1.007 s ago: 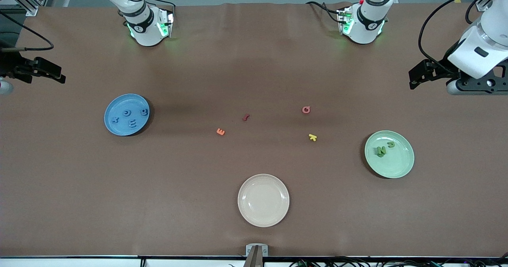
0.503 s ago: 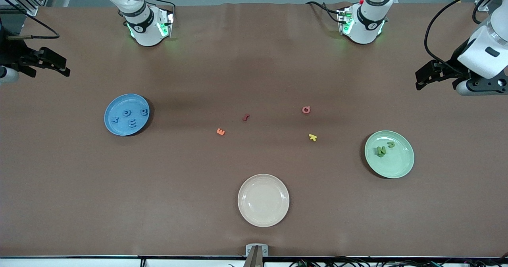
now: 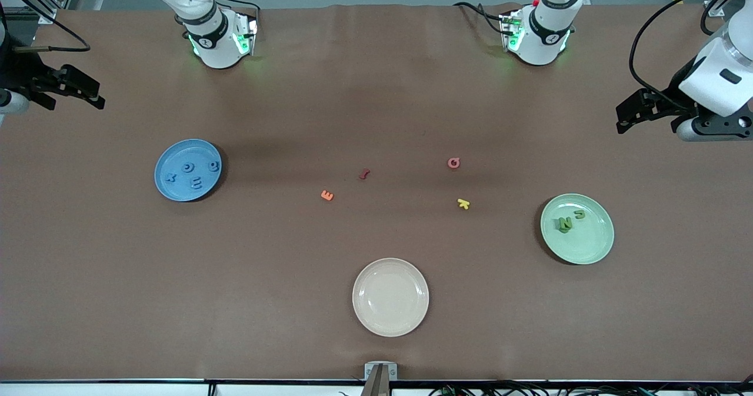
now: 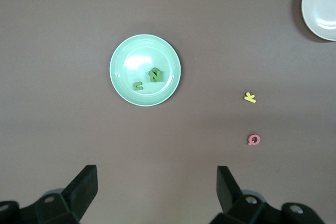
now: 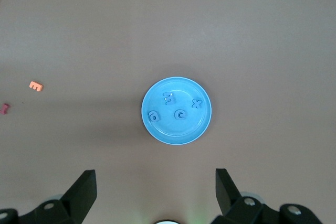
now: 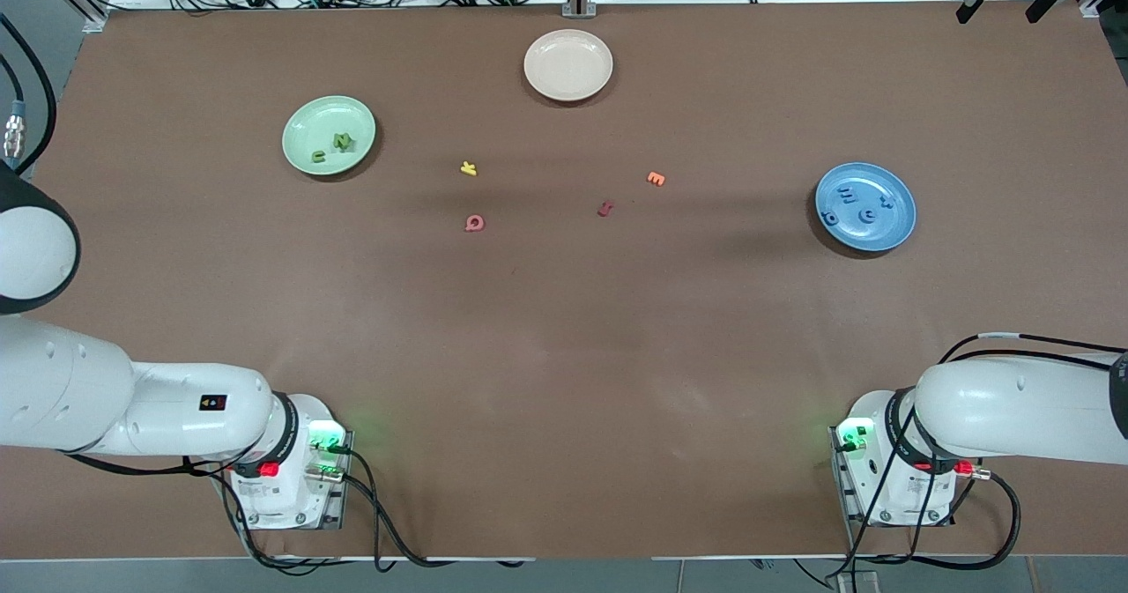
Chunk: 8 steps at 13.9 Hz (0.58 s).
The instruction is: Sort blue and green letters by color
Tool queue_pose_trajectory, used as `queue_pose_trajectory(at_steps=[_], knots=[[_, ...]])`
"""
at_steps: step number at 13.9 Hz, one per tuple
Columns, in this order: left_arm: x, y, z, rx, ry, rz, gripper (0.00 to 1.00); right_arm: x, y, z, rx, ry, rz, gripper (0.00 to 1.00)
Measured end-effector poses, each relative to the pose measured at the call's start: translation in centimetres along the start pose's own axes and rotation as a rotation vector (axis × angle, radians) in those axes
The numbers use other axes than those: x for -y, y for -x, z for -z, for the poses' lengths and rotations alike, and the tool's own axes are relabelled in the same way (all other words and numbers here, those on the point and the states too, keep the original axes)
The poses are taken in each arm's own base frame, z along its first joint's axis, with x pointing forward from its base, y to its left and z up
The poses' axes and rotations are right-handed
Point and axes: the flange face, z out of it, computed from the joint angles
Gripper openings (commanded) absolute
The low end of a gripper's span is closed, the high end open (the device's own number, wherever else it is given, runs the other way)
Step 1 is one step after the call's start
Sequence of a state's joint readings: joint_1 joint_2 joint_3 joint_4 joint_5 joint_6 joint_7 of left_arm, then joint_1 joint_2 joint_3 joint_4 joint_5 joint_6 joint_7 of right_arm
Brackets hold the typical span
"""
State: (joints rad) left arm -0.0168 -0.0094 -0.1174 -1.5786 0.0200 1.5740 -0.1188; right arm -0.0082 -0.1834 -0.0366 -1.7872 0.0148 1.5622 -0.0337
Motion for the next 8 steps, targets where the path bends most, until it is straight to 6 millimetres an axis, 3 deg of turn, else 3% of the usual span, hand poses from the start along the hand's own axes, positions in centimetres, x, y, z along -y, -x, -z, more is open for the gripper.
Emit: queue_pose_trajectory(at_steps=[8], knots=[[0.0,0.1,0.2,-0.004,0.0,0.0,1.0,-0.1,-0.8,2.0,-0.02,0.001,-0.002,1.0]])
